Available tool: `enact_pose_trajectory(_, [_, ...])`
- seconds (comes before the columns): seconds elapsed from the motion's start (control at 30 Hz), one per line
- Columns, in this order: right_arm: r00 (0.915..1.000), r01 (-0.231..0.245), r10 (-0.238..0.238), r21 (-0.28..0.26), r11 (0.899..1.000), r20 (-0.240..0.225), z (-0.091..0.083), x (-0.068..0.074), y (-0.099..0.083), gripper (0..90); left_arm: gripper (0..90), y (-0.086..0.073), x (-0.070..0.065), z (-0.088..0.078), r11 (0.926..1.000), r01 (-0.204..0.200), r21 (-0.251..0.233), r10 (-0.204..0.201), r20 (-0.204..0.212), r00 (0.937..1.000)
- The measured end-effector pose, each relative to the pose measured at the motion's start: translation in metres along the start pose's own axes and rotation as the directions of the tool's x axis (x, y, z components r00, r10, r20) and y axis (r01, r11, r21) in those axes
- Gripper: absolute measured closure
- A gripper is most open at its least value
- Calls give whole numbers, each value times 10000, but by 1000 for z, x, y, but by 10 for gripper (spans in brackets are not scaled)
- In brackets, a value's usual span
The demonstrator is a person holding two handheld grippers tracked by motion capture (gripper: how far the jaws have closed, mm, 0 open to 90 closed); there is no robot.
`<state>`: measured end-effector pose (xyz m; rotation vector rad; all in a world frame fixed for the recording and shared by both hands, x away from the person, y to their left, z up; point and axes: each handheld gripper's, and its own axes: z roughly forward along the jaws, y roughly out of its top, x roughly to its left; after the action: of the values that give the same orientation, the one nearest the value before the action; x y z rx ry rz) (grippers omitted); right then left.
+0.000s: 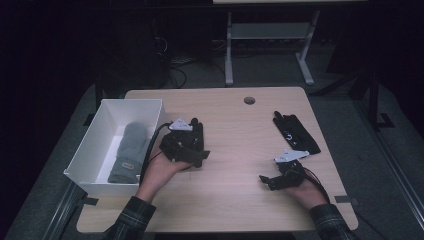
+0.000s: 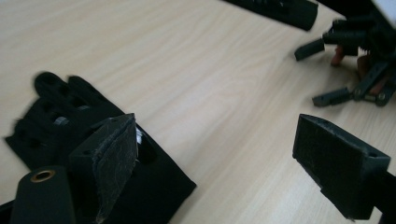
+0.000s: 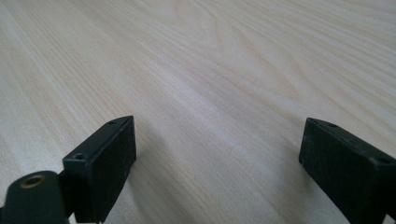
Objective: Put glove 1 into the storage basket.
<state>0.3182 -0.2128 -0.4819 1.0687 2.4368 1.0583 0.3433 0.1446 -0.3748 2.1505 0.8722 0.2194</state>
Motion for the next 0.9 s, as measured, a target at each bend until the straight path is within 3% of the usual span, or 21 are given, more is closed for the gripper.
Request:
enact_pose_trajectory(0.4, [9999, 68, -67, 103, 9999, -80, -1, 1, 0, 126, 135, -54, -19, 27, 9974, -458, 553, 441, 300, 9986])
enact_pose_trajectory(0.47, [9999, 107, -104, 262, 9996, -129, -4, 1, 2, 180, 135, -60, -21, 28, 9943, -760, 751, 750, 159, 9971])
enact_pose_trajectory(0.6, [9995, 245, -239, 317, 9992, -188, -8, 0, 3, 344, 135, -74, -22, 29, 9928, -900, 792, 893, 126, 9959])
enact_pose_trajectory(0.67, [9994, 159, -151, 255, 9995, -297, -12, -3, 6, 491, 135, -80, -22, 30, 9928, -918, 774, 916, 58, 9958])
enact_pose_trajectory(0.8, [9996, 156, -156, -10, 9999, -229, -18, -10, 13, 690, 135, -90, -24, 33, 9905, -1007, 934, 1034, -251, 9943])
enact_pose_trajectory(0.87, [9997, 174, -174, -12, 9998, -168, -20, -15, 16, 773, 135, -91, -23, 33, 9917, -920, 894, 941, -196, 9954])
enact_pose_trajectory(0.9, [9999, 97, -97, -74, 9999, -109, -22, -19, 18, 822, 135, -94, -22, 32, 9954, -576, 770, 580, -33, 9983])
